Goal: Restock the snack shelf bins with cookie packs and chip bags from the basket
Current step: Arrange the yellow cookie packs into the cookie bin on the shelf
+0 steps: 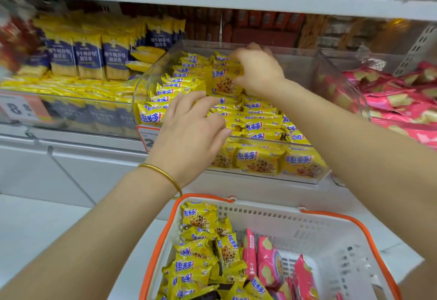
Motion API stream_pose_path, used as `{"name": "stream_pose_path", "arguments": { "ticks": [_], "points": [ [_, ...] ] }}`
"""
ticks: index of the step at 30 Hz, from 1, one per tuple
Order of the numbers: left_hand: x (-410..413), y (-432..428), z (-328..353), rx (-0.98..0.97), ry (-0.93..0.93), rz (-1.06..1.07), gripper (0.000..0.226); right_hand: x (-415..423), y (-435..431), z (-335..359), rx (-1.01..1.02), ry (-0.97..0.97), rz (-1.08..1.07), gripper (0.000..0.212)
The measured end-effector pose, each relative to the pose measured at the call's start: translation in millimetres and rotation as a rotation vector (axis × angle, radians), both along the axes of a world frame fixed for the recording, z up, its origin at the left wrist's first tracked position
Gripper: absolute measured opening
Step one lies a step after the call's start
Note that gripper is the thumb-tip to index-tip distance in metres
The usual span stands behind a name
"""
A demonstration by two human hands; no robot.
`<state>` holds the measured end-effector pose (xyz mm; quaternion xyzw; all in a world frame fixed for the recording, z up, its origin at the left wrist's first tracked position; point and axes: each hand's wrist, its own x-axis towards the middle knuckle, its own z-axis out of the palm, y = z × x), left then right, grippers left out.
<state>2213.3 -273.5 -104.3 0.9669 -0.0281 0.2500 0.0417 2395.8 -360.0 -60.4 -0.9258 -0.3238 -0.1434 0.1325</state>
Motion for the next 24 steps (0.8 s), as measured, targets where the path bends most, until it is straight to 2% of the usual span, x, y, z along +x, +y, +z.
{"name": "stream_pose_path", "arguments": {
  "ticks": [4, 7, 9, 11, 13, 16, 20, 22, 24],
  "points": [
    [-15.8, -12.9, 14.5, 0.031, -0.116, -0.086, 0.029, -67.6, -54.4, 23.5, 0.219, 0.022, 0.134, 0.027],
    [-29.3, -25.3, 8.9, 0.049, -0.029, -0.168, 0.030, -128.5, -101.0, 5.3, 0.337, 0.261, 0.328, 0.012],
    [-37.9, -34.5, -3.4, 0.070, 0.138, -0.163, 0.037, -147.1, -117.7, -40.8, 0.228, 0.483, 0.366, 0.010],
    [-43.7, -39.7, -17.7, 0.110, 0.383, -0.093, 0.036, -153.9, -123.3, -107.3, -0.050, 0.651, 0.312, 0.010],
    [-47.9, -43.8, -29.4, 0.181, 0.601, -0.053, 0.031, -155.5, -129.7, -178.9, -0.299, 0.798, 0.263, 0.020],
    [-51.4, -54.8, -39.2, 0.217, 0.735, -0.055, 0.030, -174.2, -140.4, -247.4, -0.453, 1.021, 0.287, 0.040],
    [-48.5, -69.0, -50.5, 0.204, 0.797, -0.085, 0.029, -200.2, -139.0, -282.3, -0.581, 0.891, 0.363, 0.033],
    [-45.0, -70.9, -55.4, 0.179, 0.830, -0.100, 0.030, -192.1, -137.2, -272.9, -0.546, 0.916, 0.378, 0.043],
    [-41.2, -69.6, -59.0, 0.156, 0.855, -0.112, 0.032, -175.3, -137.8, -249.9, -0.490, 0.960, 0.385, 0.041]
  ]
}}
